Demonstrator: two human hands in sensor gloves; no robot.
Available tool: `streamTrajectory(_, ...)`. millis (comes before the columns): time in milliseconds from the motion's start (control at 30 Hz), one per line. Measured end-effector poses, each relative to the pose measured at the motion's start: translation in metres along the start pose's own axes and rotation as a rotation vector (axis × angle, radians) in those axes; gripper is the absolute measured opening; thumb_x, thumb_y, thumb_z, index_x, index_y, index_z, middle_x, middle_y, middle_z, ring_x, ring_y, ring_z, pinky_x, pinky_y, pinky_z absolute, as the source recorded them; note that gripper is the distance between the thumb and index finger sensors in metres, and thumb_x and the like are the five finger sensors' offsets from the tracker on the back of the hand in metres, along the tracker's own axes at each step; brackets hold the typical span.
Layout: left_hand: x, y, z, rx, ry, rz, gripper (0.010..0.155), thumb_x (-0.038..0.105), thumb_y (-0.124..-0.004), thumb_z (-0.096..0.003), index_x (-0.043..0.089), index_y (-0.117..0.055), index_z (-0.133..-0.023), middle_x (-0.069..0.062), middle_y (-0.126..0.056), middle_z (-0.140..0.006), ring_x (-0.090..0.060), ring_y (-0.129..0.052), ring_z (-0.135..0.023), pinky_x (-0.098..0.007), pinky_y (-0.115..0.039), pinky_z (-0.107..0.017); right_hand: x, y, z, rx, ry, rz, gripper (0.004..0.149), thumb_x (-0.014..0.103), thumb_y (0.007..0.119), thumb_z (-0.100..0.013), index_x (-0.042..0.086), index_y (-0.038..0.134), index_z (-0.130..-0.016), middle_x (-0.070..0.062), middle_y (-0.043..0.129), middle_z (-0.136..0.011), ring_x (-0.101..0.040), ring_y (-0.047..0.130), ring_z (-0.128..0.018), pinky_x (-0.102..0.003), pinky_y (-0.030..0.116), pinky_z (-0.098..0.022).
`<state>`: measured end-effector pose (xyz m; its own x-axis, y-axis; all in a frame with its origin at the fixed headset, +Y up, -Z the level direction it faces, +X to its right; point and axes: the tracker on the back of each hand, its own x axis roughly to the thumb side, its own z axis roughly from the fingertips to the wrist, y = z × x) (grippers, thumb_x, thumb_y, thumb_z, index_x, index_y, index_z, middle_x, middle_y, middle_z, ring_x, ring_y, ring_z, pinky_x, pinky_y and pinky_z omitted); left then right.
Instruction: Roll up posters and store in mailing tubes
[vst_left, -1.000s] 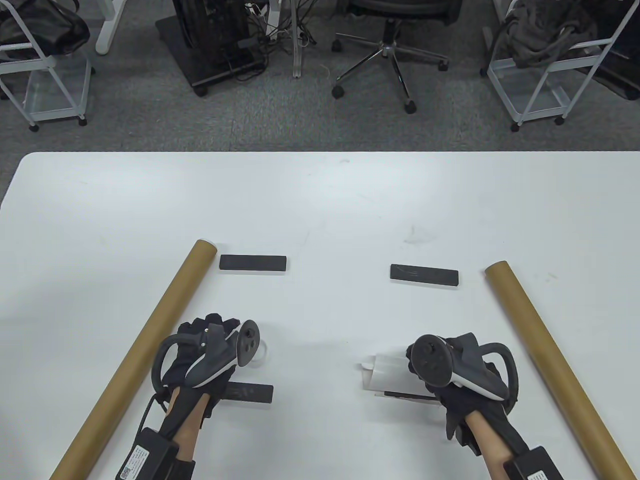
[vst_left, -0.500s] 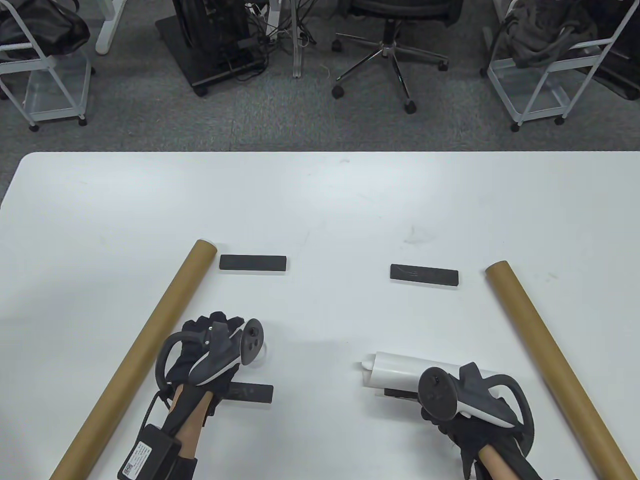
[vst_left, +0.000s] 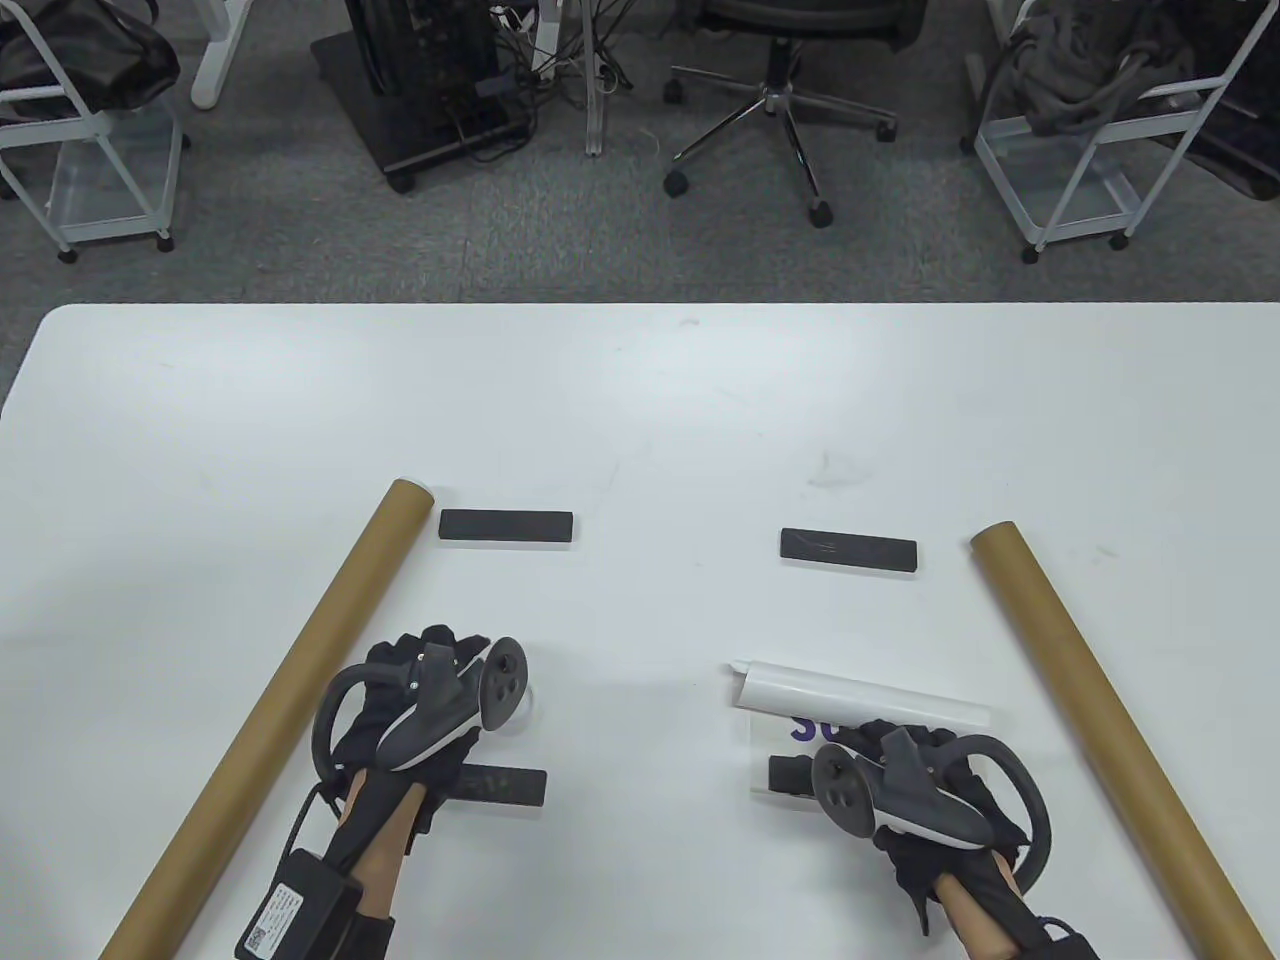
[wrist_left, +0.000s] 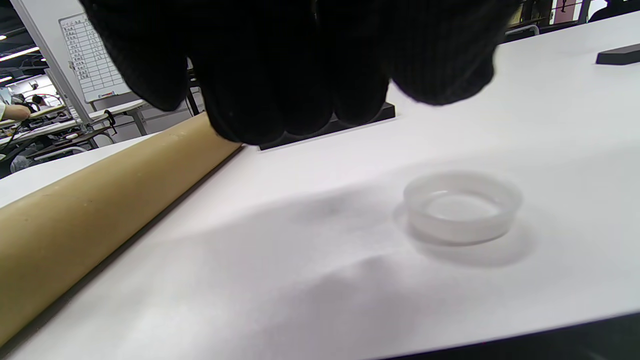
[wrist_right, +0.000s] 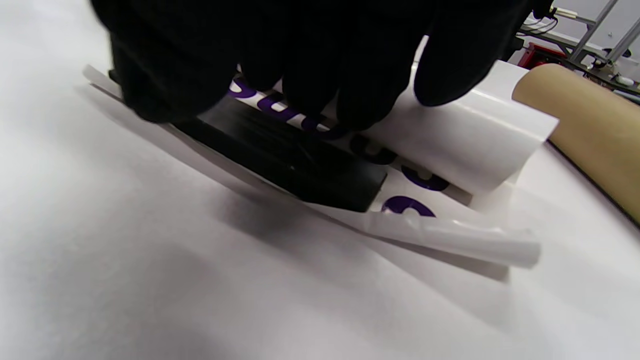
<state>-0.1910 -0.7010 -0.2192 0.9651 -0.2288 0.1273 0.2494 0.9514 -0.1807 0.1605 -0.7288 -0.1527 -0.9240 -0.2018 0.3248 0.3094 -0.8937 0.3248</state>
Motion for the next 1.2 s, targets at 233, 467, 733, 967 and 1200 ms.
streamTrajectory(233,-0.001,0.000,0.000,0.002,0.000,0.005,0.056,0.050,-0.075,-0.0501,0.031,-0.075,-0.103,-0.001,-0.084,-0.103,-0.029,-0.092,-0.087,-0.058,-0.070,-0.077,0.010,0.003,-0.011,-0.030,-0.027,0.015,0.064,0.041,0.079,-0.043,0.020,0.062,-0.101,-0.008,0.075,-0.104,-0.037,0.084,-0.090,-0.064,0.067,-0.068)
streamTrajectory(467,-0.001,0.000,0.000,-0.001,0.001,0.004,0.056,0.050,-0.075,-0.0501,0.031,-0.075,-0.103,-0.001,-0.084,-0.103,-0.028,-0.092,-0.087,-0.057,-0.070,-0.077,0.017,0.009,-0.016,-0.047,-0.026,0.080,0.066,0.041,0.081,-0.041,0.020,0.060,-0.100,-0.007,0.075,-0.101,-0.035,0.085,-0.087,-0.063,0.068,-0.068)
streamTrajectory(733,-0.003,-0.001,0.000,-0.003,0.002,0.008,0.056,0.050,-0.075,-0.0501,0.031,-0.075,-0.103,-0.001,-0.084,-0.102,-0.028,-0.092,-0.087,-0.057,-0.070,-0.077,0.024,0.009,-0.019,-0.069,-0.035,0.145,0.068,0.040,0.084,-0.038,0.020,0.061,-0.098,-0.006,0.078,-0.096,-0.032,0.089,-0.084,-0.061,0.071,-0.067)
streamTrajectory(967,-0.004,-0.001,0.000,-0.002,0.004,0.011,0.056,0.050,-0.075,-0.0500,0.031,-0.075,-0.103,0.000,-0.084,-0.102,-0.028,-0.092,-0.087,-0.057,-0.070,-0.077,0.024,0.008,-0.019,-0.083,-0.056,0.154,0.065,0.039,0.084,-0.040,0.019,0.063,-0.098,-0.006,0.080,-0.097,-0.031,0.090,-0.084,-0.059,0.072,-0.067)
streamTrajectory(1200,-0.004,0.000,-0.001,-0.004,0.002,0.008,0.056,0.049,-0.076,-0.0497,0.031,-0.075,-0.103,0.000,-0.085,-0.102,-0.028,-0.092,-0.087,-0.057,-0.070,-0.077,0.025,-0.002,-0.018,-0.084,-0.050,0.188,0.065,0.038,0.083,-0.040,0.018,0.064,-0.098,-0.006,0.080,-0.097,-0.031,0.090,-0.085,-0.058,0.072,-0.068)
